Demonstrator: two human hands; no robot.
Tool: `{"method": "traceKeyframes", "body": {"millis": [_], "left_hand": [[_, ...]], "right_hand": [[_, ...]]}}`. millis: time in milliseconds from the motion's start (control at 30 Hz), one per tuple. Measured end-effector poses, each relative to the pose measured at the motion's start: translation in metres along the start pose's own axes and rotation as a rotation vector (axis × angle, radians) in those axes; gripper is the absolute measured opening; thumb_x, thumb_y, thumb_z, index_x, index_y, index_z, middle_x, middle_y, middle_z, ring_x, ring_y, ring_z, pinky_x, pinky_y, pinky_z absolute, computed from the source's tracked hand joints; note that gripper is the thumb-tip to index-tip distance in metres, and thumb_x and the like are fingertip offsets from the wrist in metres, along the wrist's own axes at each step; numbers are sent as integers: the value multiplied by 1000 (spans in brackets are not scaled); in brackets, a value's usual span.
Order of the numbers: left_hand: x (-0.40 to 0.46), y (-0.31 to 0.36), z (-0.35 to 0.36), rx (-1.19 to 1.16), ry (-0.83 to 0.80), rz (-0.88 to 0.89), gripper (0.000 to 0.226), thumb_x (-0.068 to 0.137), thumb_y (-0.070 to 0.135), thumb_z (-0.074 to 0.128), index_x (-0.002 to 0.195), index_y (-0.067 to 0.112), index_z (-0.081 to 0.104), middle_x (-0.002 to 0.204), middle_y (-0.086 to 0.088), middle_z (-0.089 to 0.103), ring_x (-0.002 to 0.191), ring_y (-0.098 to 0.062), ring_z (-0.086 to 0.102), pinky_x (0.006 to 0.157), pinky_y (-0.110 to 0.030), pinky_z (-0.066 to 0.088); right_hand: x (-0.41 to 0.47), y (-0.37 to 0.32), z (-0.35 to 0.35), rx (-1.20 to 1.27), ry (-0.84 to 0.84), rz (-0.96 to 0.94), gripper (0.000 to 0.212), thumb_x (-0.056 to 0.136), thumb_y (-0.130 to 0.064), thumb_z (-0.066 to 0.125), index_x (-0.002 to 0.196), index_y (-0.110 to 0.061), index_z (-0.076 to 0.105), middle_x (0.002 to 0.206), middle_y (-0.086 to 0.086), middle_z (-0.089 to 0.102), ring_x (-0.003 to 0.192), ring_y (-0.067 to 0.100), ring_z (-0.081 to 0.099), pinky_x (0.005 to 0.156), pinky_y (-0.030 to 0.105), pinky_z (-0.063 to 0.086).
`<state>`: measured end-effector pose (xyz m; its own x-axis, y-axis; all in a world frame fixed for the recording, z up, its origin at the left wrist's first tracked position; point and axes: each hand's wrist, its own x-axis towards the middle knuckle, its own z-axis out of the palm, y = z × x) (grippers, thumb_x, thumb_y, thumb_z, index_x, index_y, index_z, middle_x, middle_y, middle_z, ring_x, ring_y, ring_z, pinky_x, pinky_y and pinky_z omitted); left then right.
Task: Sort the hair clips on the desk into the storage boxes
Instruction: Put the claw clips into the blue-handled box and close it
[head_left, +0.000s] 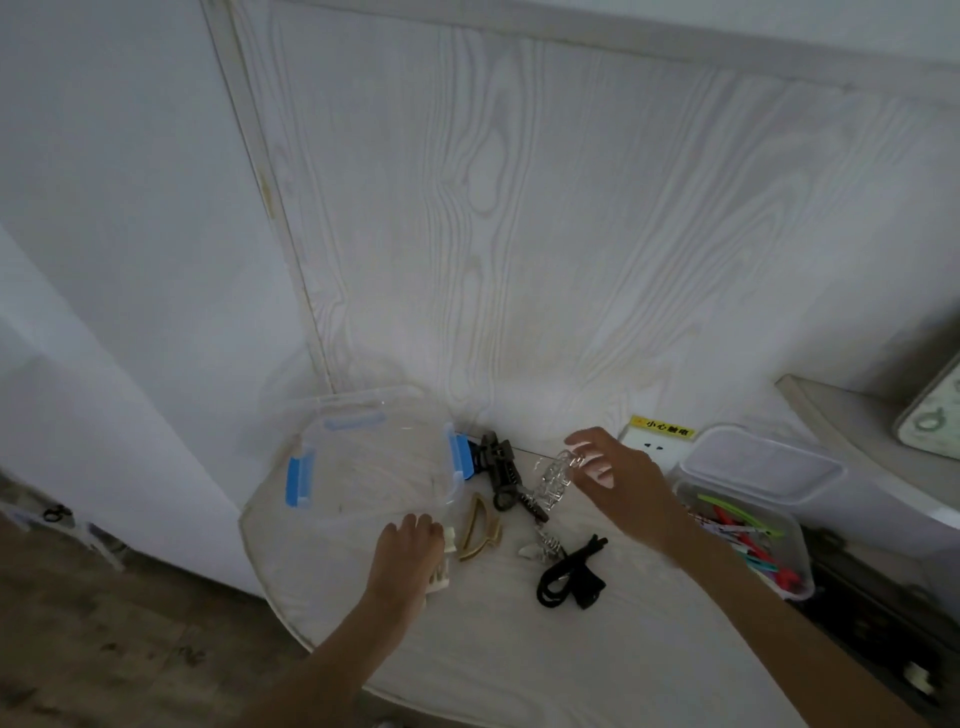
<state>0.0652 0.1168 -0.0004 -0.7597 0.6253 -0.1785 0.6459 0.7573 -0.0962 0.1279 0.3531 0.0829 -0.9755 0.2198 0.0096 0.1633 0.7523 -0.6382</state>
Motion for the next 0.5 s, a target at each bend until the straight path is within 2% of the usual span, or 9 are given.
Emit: {"method": "traceKeyframes", "body": {"millis": [67,100,167,233,267,300,367,433,500], "left_hand": [[-7,-3,-3,-63,71,38,49,24,28,95,63,16,67,57,1,59,49,-13,56,40,-25,43],[-10,-5,-6,-111,157,51,49,24,30,95,63,19,67,54,4,58,45,-11,53,35,-23,41],[-17,-16,-15,-268,356,28,42,47,36,90,81,22,69,64,8,62,52,-4,55,38,-14,39],[-24,-36,-38,-423,544,-73,29,73,37,74,97,24,65,76,12,64,61,-1,58,44,-7,32],[-23,-50,-48,-456,598,-143,26,80,38,68,101,23,65,79,11,66,65,-3,60,48,-6,32],[-20,-65,-56,-497,614,-224,26,84,39,63,103,22,65,83,8,68,70,-8,64,50,-11,37],[-9,-96,-63,-520,475,-398,32,88,46,55,108,23,64,96,4,69,86,-17,66,65,-28,48],[6,-119,-56,-474,297,-485,38,88,51,52,111,22,63,104,3,69,95,-19,65,78,-30,49],[19,-131,-46,-431,147,-523,41,86,52,54,110,20,62,106,1,68,97,-19,64,81,-30,48]], "right_hand": [[3,-12,-8,67,32,-22,22,87,-26,61,106,-37,55,94,-20,63,88,3,64,82,26,52],[6,-19,-10,99,40,-33,23,87,-24,61,103,-40,56,96,-19,64,87,3,64,81,24,52],[12,-33,-10,148,68,-59,25,88,-21,61,102,-42,57,98,-16,66,87,5,65,80,21,53],[17,-49,-7,194,102,-89,22,88,-21,61,104,-37,60,97,-17,67,86,3,65,78,17,53],[23,-58,-1,226,109,-101,21,88,-21,60,105,-34,61,97,-17,67,86,2,65,77,15,52],[28,-67,5,258,113,-105,21,88,-21,61,105,-33,62,97,-16,67,86,1,65,77,13,52],[44,-82,26,295,97,-110,19,87,-25,62,104,-33,63,97,-14,67,85,0,65,76,13,52],[61,-95,53,309,59,-113,19,86,-29,64,105,-32,65,95,-11,69,84,1,66,76,17,54],[78,-103,85,252,14,-101,20,85,-32,64,104,-31,66,94,-10,70,82,2,66,77,20,54]]}}
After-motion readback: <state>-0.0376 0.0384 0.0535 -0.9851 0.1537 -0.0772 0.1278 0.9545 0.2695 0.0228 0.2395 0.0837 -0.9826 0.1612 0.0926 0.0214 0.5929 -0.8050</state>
